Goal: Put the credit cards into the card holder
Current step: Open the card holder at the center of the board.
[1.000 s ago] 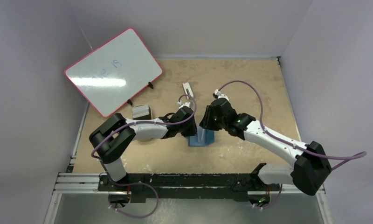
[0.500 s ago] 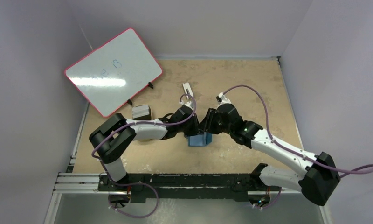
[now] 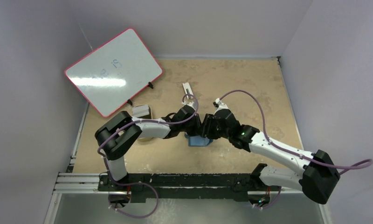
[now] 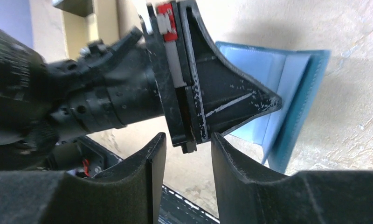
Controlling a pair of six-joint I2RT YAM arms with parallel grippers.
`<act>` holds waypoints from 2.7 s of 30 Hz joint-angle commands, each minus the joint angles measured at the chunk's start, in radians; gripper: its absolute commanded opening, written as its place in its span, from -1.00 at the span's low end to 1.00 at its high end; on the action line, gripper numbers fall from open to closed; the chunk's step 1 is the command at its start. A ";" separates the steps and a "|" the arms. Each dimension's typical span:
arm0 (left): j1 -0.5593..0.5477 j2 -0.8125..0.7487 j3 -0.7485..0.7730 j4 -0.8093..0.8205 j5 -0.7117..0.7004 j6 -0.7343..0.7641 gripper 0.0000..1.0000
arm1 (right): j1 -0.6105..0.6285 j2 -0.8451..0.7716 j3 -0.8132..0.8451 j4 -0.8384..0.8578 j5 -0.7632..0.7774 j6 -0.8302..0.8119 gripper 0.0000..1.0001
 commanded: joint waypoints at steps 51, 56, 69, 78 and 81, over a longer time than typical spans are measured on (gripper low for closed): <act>0.002 0.018 0.094 0.133 0.125 -0.014 -0.83 | -0.011 -0.156 0.019 -0.194 0.053 -0.047 -0.34; 0.008 -0.045 0.150 -0.124 -0.017 0.104 -0.78 | -0.010 -0.179 0.022 -0.186 0.041 -0.041 -0.33; 0.164 -0.298 -0.004 -0.325 -0.160 0.184 -0.54 | -0.011 0.021 0.063 -0.037 0.004 -0.063 -0.25; 0.165 -0.283 -0.064 -0.314 -0.127 0.229 -0.37 | -0.007 0.120 0.142 0.022 -0.060 -0.057 -0.27; 0.165 -0.273 -0.075 -0.291 -0.112 0.225 -0.31 | -0.007 0.178 0.153 0.033 -0.043 -0.058 -0.25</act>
